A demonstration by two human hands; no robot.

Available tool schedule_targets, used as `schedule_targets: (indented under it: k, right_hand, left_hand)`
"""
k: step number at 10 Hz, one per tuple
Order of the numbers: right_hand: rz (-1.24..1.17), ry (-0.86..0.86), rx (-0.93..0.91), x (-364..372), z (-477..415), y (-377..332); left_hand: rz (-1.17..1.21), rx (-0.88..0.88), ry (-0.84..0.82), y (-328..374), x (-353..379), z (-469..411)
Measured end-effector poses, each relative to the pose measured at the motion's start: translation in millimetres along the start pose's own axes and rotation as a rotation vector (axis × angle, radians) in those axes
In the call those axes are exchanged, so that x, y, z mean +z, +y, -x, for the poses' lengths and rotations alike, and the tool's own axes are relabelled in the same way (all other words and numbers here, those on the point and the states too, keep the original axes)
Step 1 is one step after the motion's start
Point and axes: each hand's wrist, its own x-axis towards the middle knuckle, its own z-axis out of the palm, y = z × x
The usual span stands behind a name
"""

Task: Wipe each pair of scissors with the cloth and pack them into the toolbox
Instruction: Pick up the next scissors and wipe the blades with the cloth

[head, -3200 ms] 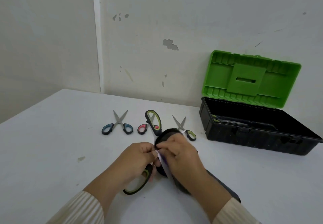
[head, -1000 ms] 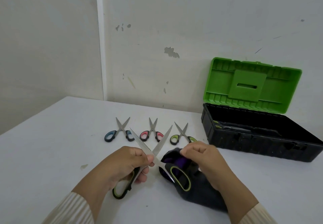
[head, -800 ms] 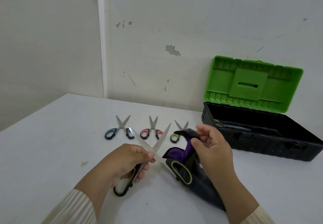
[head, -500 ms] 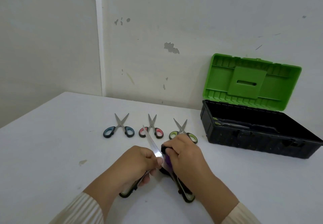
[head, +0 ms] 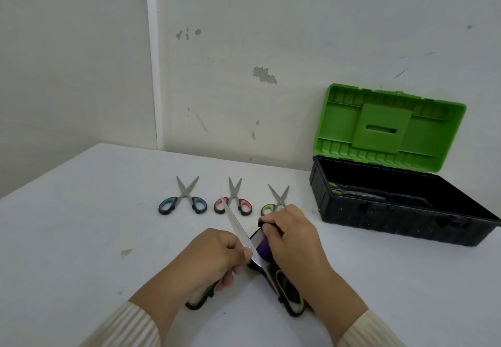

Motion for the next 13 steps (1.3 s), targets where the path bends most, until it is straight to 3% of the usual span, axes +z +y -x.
schedule_targets:
  k: [1,2,3,4,5,6,7,9,11,12,13]
  right_hand:
    - [-0.043,-0.023,-0.101,2.8,10.0,-11.7]
    - [-0.017,-0.012,-0.076,3.0,7.5,-8.0]
    - [-0.004,0.146,0.151,-12.2,-14.3,20.5]
    - [-0.163,0.216,0.355,-27.9,-13.9,41.7]
    - [-0.308,0.048,0.280,-39.3,-8.7,34.0]
    - [-0.271,-0.311,0.151,-38.4,-2.4,8.8]
    - [-0.145,-0.508,0.080,-31.8,2.6,-3.6]
    - [-0.310,-0.296,0.248,-33.6,-0.9,11.0]
    - [-0.512,-0.099,0.389,-29.4,-1.0,9.1]
    - [-0.510,-0.041,0.411,-18.9,2.1,2.5]
    - [-0.462,-0.034,0.357,-9.6,5.1,-1.9]
  left_hand:
    - [-0.003,-0.017,-0.004,0.6,-0.4,0.5]
    - [-0.052,-0.008,-0.005,0.9,-1.1,-0.2]
    - [-0.069,-0.011,-0.049,3.1,1.4,2.5]
    - [0.015,-0.023,-0.051,6.6,-3.2,5.0]
    - [0.071,-0.012,-0.018,7.7,-14.0,3.6]
    - [0.146,-0.009,0.013,5.1,-20.1,1.8]
    - [0.210,-0.012,0.017,2.0,-24.2,0.0]
    - [0.567,-0.098,-0.123,2.0,-41.8,-2.2]
    - [1.309,0.032,-0.081,-8.5,-46.5,-17.4]
    - [1.527,0.057,0.028,-7.9,-15.2,-20.1]
    - [1.139,0.007,0.045,-1.1,20.4,-12.3]
